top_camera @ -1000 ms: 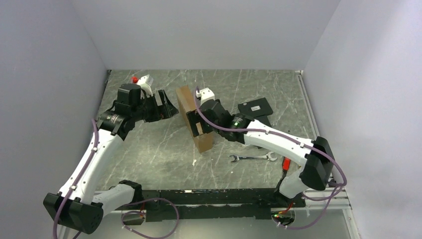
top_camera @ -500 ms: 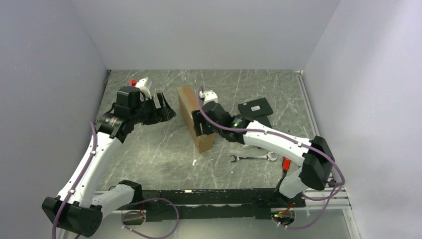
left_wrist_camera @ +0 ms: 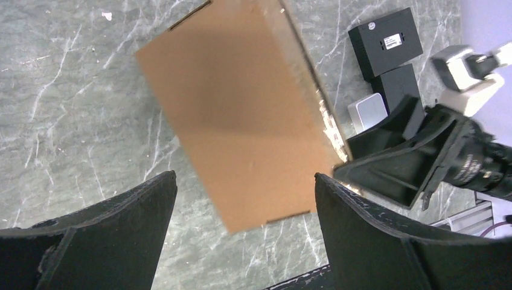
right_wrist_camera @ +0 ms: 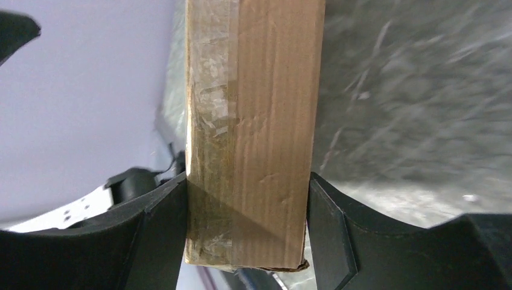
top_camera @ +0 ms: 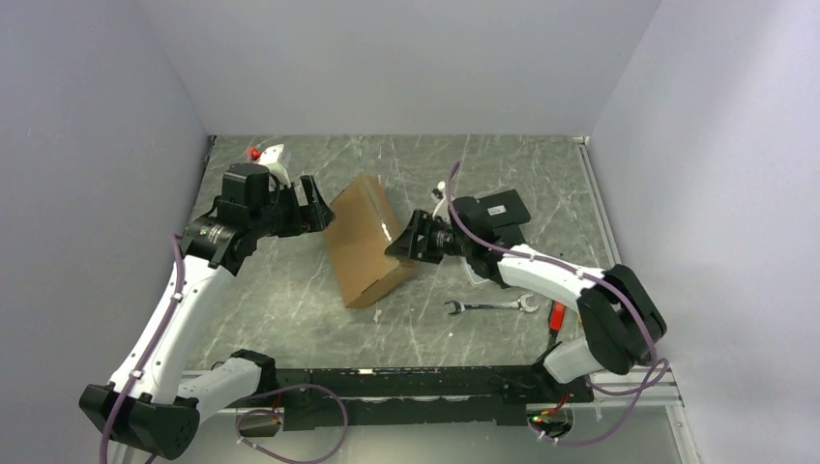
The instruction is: Unpack the express box
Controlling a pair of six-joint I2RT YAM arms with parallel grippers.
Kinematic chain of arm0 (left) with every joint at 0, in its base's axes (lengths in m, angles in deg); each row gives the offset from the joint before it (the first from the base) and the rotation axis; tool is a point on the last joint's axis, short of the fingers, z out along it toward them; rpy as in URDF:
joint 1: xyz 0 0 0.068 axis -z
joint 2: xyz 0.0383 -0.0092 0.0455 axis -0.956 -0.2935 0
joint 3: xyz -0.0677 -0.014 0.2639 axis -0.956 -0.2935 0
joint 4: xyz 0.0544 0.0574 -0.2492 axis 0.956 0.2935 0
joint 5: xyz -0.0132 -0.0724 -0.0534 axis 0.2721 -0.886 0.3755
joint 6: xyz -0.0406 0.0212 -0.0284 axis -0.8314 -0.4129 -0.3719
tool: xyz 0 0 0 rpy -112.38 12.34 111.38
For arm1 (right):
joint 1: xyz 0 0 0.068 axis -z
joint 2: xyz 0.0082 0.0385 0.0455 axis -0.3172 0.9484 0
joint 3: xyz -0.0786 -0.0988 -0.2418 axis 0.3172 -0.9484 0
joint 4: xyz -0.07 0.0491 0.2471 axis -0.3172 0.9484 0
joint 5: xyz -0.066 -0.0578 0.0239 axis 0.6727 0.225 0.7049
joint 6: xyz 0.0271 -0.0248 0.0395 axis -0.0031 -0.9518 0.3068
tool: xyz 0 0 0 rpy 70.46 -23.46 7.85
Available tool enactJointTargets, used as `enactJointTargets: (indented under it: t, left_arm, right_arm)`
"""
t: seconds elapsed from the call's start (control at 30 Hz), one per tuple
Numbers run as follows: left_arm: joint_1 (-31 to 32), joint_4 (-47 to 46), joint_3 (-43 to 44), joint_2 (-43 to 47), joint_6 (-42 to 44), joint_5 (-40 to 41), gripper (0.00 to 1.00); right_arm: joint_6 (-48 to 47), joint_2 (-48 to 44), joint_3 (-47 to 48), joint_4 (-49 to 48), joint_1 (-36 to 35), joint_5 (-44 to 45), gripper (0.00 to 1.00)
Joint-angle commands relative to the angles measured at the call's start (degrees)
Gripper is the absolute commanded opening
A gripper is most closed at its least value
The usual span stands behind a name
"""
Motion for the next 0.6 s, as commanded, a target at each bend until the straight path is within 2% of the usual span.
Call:
enactJointTargets:
  t: [0.0, 0.1, 0.3, 0.5, 0.57]
  left_arm:
    - [-0.23, -2.53, 1.80, -1.35, 0.80, -0.92, 0.89]
    - [-0.23, -3.71, 0.72, -2.47, 1.12, -2.86, 0.89]
    - [-0.23, -4.34, -0.86, -3.73, 1.72, -3.92, 0.90]
    - [-0.24, -4.11, -0.45, -3.26, 3.72, -3.62, 0.92]
    - [-0.23, -3.84, 0.22, -3.73, 4.79, -3.97, 0.92]
  right_arm:
    - [12.21, 3.88, -4.46, -23.67, -0.82, -14.47, 0.67]
    - [10.05, 5.86, -6.91, -24.44, -3.21, -9.54, 0.81]
    - [-2.56, 5.53, 0.81, 0.76, -9.58, 11.77, 0.99]
    - [-10.63, -0.56, 6.13, 20.19, -8.58, 30.45, 1.00]
    - [-12.99, -1.68, 6.08, 23.99, -7.66, 35.54, 1.00]
